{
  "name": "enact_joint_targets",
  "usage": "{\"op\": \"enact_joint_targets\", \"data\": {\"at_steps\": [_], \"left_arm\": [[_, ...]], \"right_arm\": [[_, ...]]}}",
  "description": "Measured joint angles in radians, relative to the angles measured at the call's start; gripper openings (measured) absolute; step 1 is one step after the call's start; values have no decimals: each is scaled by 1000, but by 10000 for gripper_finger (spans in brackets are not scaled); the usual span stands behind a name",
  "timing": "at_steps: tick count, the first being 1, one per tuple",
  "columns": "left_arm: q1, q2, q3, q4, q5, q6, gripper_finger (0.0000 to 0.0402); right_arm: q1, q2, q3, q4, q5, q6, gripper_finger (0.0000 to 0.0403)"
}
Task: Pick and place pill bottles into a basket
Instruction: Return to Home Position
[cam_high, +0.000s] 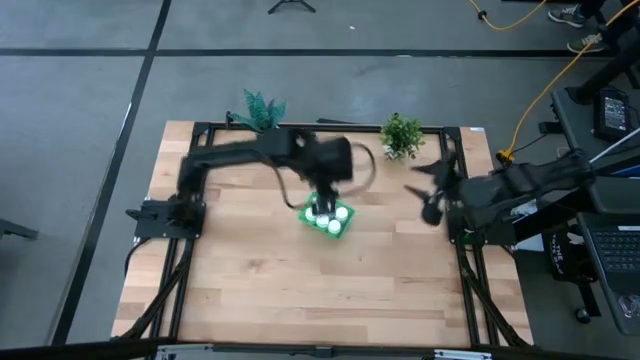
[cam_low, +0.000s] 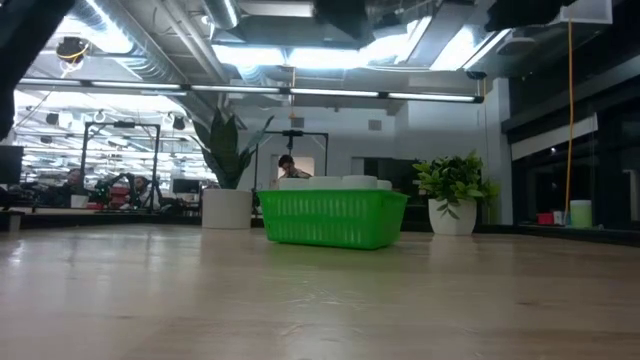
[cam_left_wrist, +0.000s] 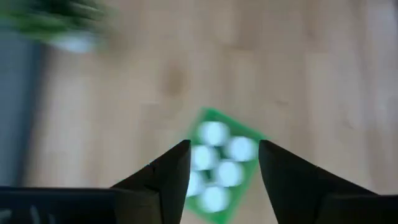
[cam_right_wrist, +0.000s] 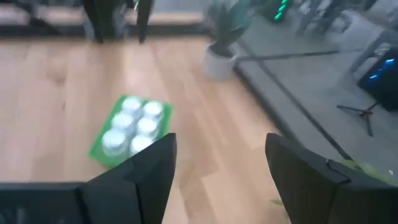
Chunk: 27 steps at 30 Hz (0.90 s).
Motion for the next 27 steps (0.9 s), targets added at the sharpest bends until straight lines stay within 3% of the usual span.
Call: {"op": "enact_joint_targets", "data": {"at_steps": [5,11,13,15,16,20,24,27], "left_arm": [[74,-160,-1,9,-193,-1,173],[175,-286,-1,-75,-560,31,167],[217,-315,-2,-171,-683,19,167],[274,-339,-9,-286,-791,-48,166],[304,-362,-38,-261,-850,-85,166],[439,-536,-293,-208,-904,-305,168],[568,-751,-685,-136,-901,-524,167],[594,-946,-1017,80,-704,-510,165]], "right_arm": [[-20,-295,-101,31,6,-97,247],[-20,-735,-259,78,6,-174,247],[-21,-753,-254,144,44,-204,247],[-24,-736,-210,36,53,-229,247],[-24,-730,-194,33,56,-249,247],[-22,-753,-210,-38,124,-243,247],[-11,-753,-199,-48,110,-190,247],[19,-754,-211,-27,63,-180,247]]}}
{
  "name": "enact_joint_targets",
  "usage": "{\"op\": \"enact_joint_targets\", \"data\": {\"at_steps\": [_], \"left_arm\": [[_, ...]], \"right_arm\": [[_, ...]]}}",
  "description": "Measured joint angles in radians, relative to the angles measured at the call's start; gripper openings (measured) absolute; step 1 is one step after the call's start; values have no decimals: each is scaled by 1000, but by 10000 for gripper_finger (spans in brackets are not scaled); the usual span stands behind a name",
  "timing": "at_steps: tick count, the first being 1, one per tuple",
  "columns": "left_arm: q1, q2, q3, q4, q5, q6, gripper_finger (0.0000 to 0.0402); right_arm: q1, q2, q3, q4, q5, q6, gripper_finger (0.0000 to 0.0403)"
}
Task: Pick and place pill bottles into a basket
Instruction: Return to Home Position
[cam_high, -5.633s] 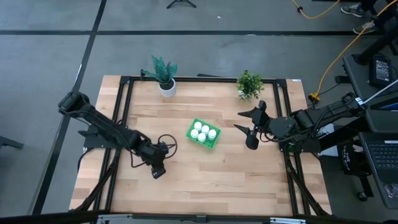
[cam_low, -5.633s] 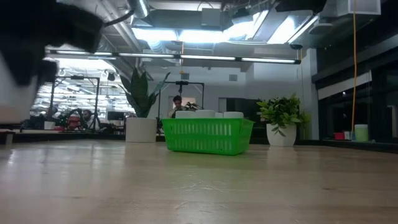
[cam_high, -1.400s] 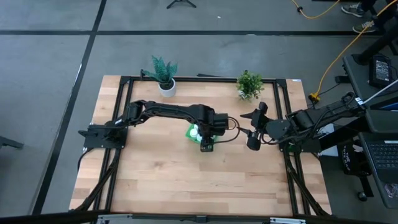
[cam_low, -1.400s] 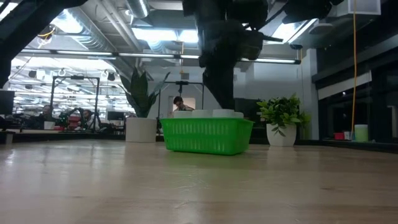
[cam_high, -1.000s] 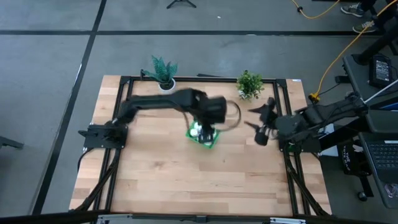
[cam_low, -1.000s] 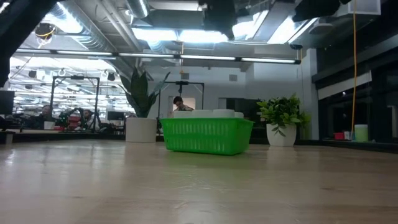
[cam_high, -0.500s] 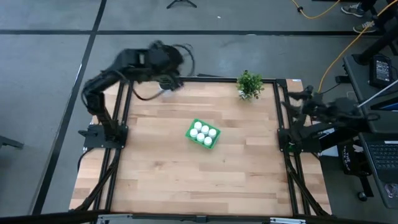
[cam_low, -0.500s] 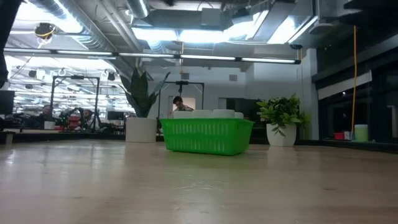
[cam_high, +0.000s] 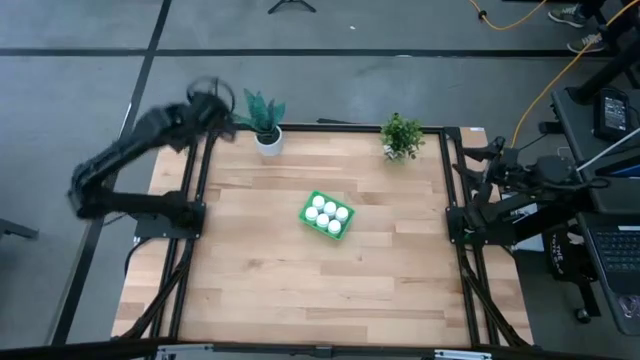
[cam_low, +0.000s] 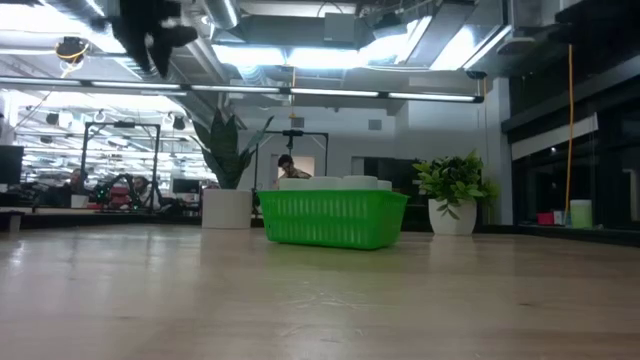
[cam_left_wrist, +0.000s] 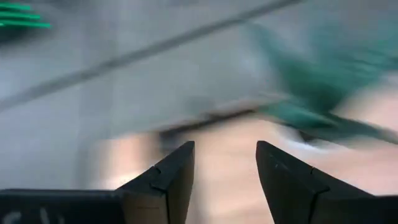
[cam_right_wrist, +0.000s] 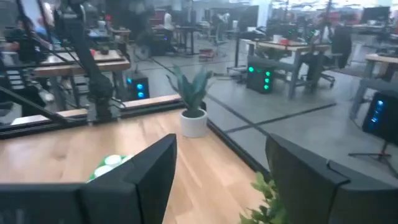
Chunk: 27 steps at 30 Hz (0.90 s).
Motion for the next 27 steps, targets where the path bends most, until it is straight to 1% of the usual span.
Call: {"op": "enact_joint_targets", "data": {"at_steps": [1,3,5,6,7,9,11,12,13,17,18,21,23,27], "left_arm": [[1,-61,-106,121,115,38,165],[-11,-162,-304,368,385,81,165],[-41,-232,-477,659,666,74,167],[-57,-252,-545,794,783,55,167],[-70,-265,-608,922,873,28,166],[-93,-267,-714,1176,1020,-25,164],[-106,-261,-779,1370,1123,-52,162],[-108,-256,-800,1427,1141,-76,162],[-111,-251,-819,1453,1137,-87,162],[-166,-225,-883,1446,1119,-17,166],[-182,-218,-899,1450,1092,-9,166],[-232,-196,-954,1438,964,-29,165],[-281,-184,-987,1446,886,-45,163],[-397,-181,-1015,1462,771,-41,162]], "right_arm": [[10,0,-1,7,-6,3,247],[36,0,-6,33,-18,36,247],[62,0,-12,36,-30,56,247],[71,0,-16,37,-33,59,247],[78,0,-18,40,-32,59,247],[90,0,-19,43,-13,58,247],[95,0,-19,45,20,59,247],[96,0,-19,45,23,60,247],[96,1,-19,45,25,59,247],[96,1,-19,45,26,60,247],[96,1,-19,45,30,60,247],[96,1,-19,44,70,68,247],[96,1,-19,44,79,70,247],[96,1,-19,44,79,70,247]]}}
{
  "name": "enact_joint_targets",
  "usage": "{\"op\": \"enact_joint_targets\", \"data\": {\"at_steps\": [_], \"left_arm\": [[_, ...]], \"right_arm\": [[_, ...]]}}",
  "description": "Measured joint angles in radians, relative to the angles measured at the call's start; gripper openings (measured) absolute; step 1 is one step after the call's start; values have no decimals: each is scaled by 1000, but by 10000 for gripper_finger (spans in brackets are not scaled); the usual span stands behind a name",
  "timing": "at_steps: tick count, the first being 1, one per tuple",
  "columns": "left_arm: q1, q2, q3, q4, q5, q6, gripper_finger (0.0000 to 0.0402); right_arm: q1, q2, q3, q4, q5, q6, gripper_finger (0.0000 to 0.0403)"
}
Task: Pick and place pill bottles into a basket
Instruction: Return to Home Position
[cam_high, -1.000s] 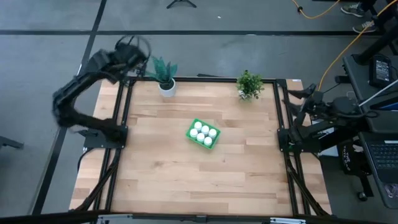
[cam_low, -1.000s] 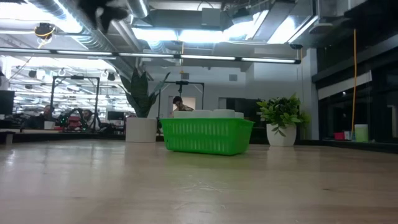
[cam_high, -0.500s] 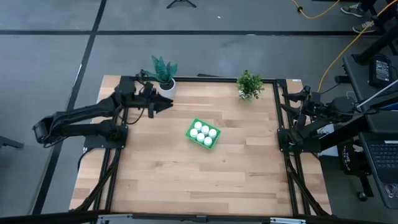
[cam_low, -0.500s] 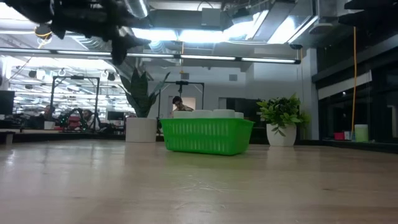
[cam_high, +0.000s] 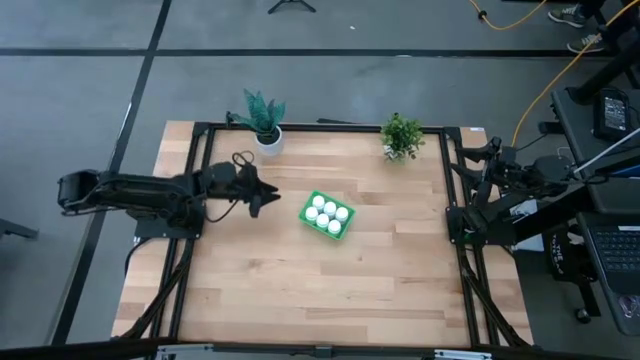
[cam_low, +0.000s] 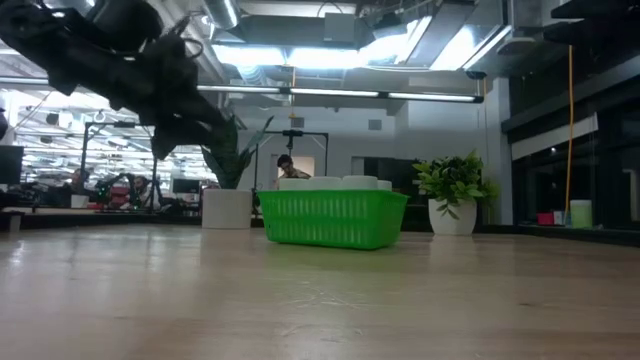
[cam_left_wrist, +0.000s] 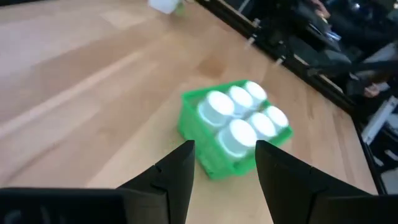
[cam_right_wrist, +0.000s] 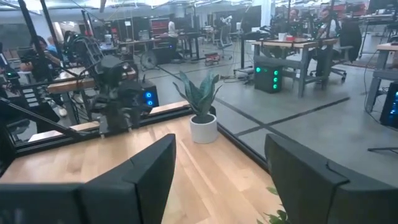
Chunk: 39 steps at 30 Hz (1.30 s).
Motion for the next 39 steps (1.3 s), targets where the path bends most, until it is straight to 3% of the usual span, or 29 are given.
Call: {"op": "enact_joint_targets", "data": {"at_steps": [4,8,17,26,30,34,39], "left_arm": [[-72,0,0,-15,-29,0,164],[-92,-15,44,-123,15,0,166],[-98,-26,26,-71,6,0,163],[-98,-351,-267,8,7,0,168],[-100,-484,-271,-211,-6,1,169],[-99,-598,-272,-186,-67,0,169],[-98,-766,-272,-187,-69,0,169]], "right_arm": [[0,0,0,0,0,-12,247],[0,0,0,-1,22,-14,247],[0,0,-6,-5,49,-19,247],[0,0,-7,-5,67,-18,247],[0,0,-8,-3,67,-18,247],[0,1,-9,-2,67,-18,247],[0,1,-16,7,68,-16,247]]}}
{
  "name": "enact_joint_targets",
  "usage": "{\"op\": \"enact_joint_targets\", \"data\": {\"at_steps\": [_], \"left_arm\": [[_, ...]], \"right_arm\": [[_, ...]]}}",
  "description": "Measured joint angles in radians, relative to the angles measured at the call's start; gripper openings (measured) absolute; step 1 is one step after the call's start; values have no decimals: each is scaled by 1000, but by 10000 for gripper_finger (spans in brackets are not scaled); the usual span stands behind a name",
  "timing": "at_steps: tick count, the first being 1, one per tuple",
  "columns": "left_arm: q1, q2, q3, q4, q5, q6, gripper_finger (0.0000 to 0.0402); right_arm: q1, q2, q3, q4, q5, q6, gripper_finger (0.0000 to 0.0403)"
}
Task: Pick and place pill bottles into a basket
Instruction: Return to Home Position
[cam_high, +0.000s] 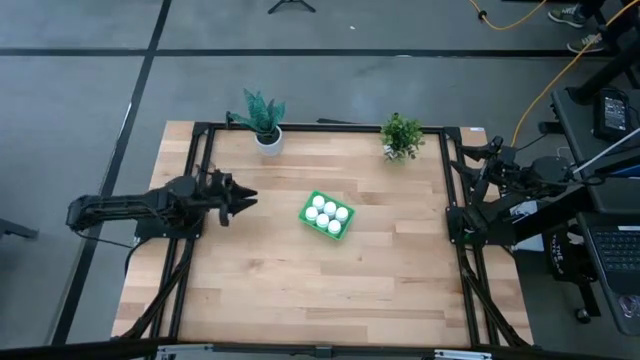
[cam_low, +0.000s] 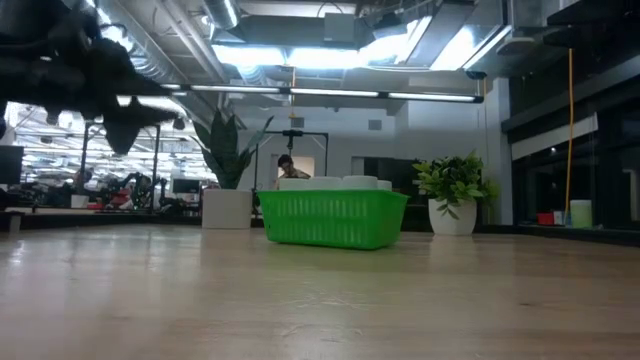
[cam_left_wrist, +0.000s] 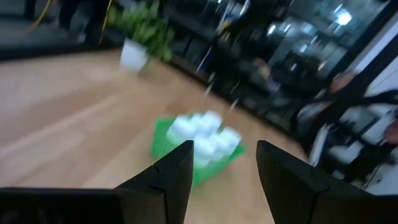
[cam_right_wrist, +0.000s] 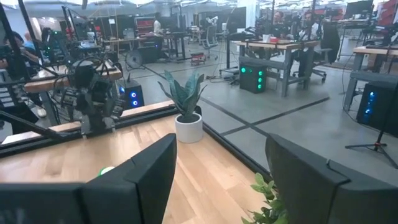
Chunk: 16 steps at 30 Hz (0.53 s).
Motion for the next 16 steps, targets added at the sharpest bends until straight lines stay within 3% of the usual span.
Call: {"op": "enact_joint_targets", "data": {"at_steps": [4,8,12,16], "left_arm": [[0,-128,0,3,0,0,169],[0,-130,0,74,4,-1,169],[0,-130,0,61,9,-1,169],[0,-130,0,57,9,-1,169]], "right_arm": [[0,0,-22,45,-22,-45,247],[0,0,-54,77,-63,-60,242],[0,-1,-96,149,-175,-78,225],[0,-1,-260,432,-335,-16,212]]}}
